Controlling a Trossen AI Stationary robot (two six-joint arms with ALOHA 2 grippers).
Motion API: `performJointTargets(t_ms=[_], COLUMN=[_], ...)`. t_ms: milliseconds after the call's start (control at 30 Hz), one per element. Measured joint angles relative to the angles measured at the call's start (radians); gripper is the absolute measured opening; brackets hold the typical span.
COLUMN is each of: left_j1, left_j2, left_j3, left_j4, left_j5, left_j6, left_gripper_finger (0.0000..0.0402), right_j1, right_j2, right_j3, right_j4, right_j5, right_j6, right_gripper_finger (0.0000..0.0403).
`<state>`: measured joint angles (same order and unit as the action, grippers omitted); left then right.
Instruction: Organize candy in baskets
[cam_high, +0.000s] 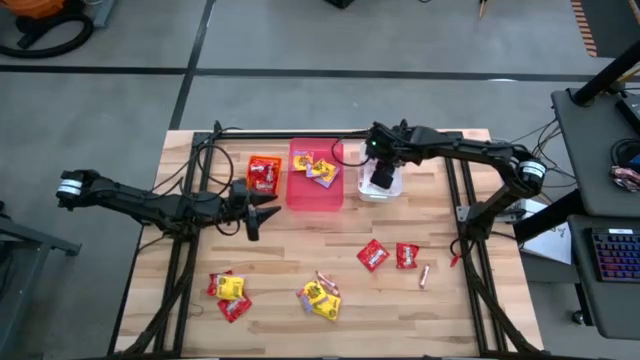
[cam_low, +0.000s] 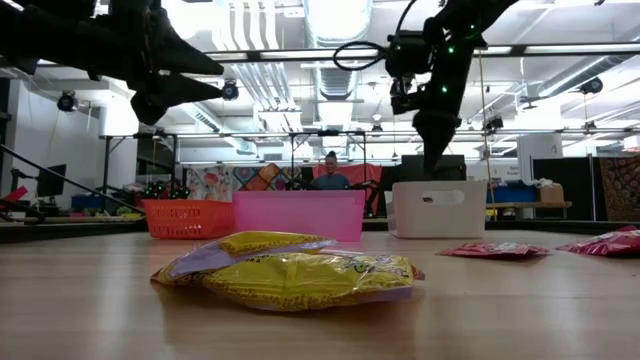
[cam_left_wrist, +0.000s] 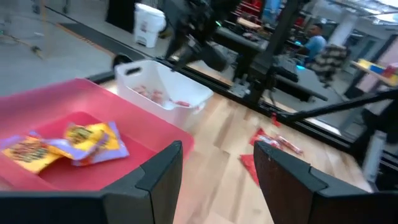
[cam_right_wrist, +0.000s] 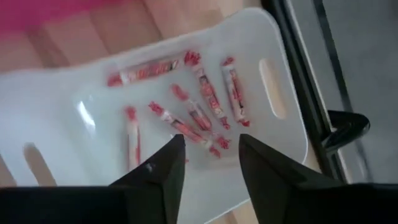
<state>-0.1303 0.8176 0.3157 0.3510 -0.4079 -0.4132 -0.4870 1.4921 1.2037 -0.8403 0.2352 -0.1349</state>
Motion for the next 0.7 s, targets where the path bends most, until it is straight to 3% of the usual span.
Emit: performJointTargets(t_ms=[300, 500, 700], left_j1=[-0.017, -0.085, -0.162], left_j2=[0.0, 0.007, 0.076], left_j3=[0.0, 0.0, 0.0], left_j4=[-0.031, -0.114, -0.149], left_j5=[0.137, 0.138, 0.112], left_j6=[-0.097, -0.201, -0.397], left_gripper_finger=[0.0181, 0.0181, 0.0181], right_j1=[0.025, 0.085, 0.169], right_j2=[-0.013, -0.013, -0.013], right_j3=[0.045, 0.045, 0.045], right_j4=[0.008, 0.018, 0.019], right_j5=[-0.207, -0.365, -0.374], right_j6=[0.133, 0.173, 0.189], right_gripper_finger=[0.0155, 0.0151, 0.014])
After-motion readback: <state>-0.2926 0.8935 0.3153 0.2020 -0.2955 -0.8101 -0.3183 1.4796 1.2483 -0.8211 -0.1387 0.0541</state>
